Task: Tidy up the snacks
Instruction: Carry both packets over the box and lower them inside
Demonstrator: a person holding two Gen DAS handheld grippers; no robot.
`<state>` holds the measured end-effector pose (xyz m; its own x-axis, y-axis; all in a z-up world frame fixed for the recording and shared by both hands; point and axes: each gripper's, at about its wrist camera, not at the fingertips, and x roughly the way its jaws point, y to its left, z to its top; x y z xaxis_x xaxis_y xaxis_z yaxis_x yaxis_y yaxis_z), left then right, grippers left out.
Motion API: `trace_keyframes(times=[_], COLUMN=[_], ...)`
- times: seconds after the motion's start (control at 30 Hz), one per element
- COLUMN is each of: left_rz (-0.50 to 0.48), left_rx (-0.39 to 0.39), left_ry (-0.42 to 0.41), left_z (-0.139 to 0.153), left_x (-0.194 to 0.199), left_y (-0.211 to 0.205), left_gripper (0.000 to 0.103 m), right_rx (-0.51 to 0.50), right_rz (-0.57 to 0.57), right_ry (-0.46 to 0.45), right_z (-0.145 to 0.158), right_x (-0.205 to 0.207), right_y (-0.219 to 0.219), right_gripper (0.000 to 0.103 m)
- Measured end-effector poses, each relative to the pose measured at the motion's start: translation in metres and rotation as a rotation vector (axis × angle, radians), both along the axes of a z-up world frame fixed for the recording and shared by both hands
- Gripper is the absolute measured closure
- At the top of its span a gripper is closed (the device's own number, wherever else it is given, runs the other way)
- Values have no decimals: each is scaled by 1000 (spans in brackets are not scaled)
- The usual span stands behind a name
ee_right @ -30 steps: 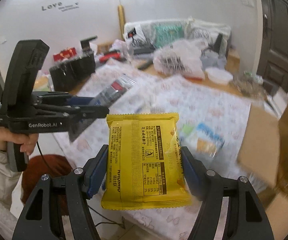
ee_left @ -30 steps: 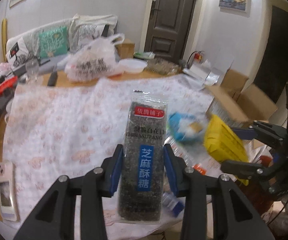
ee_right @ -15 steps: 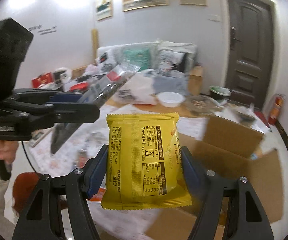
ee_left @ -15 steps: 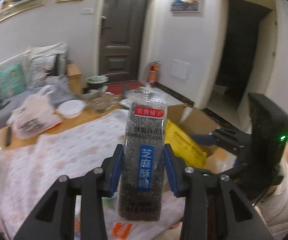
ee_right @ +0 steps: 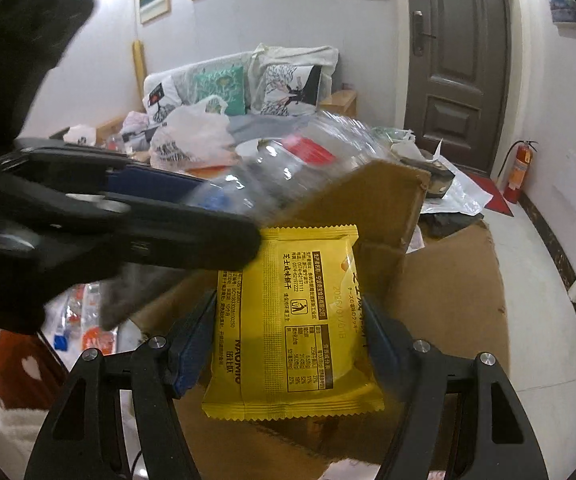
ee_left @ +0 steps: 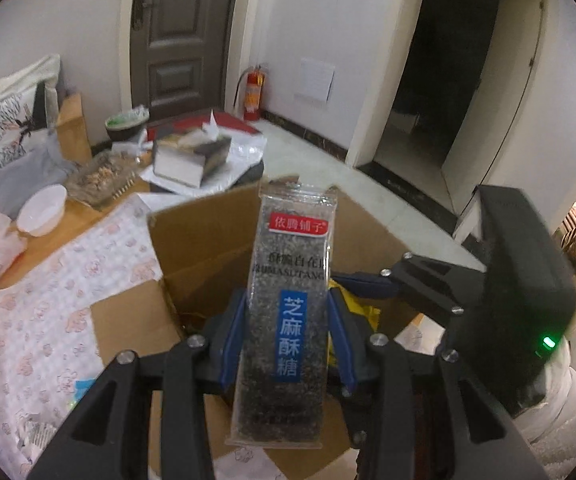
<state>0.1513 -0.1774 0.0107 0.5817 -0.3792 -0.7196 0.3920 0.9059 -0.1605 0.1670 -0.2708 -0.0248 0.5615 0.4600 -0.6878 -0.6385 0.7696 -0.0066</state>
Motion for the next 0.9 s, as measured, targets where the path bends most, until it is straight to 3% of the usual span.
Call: trace_keyframes(times=[0.17, 0.47, 0.9], left_rz=[8, 17, 31], left_rx=[24, 39, 19], left_ry=[70, 114, 101], left_z=[-20, -41, -36], left_x=[21, 43, 42], left_y=[-6, -3, 7], left_gripper=[66, 66, 57], right_rx=[-39, -52, -47], right_rz=[19, 24, 50], right_ry=[8, 4, -4], right_z=[-9, -7, 2], right_x=[7, 10, -2], right_y=[1, 4, 6], right_gripper=[37, 36, 31])
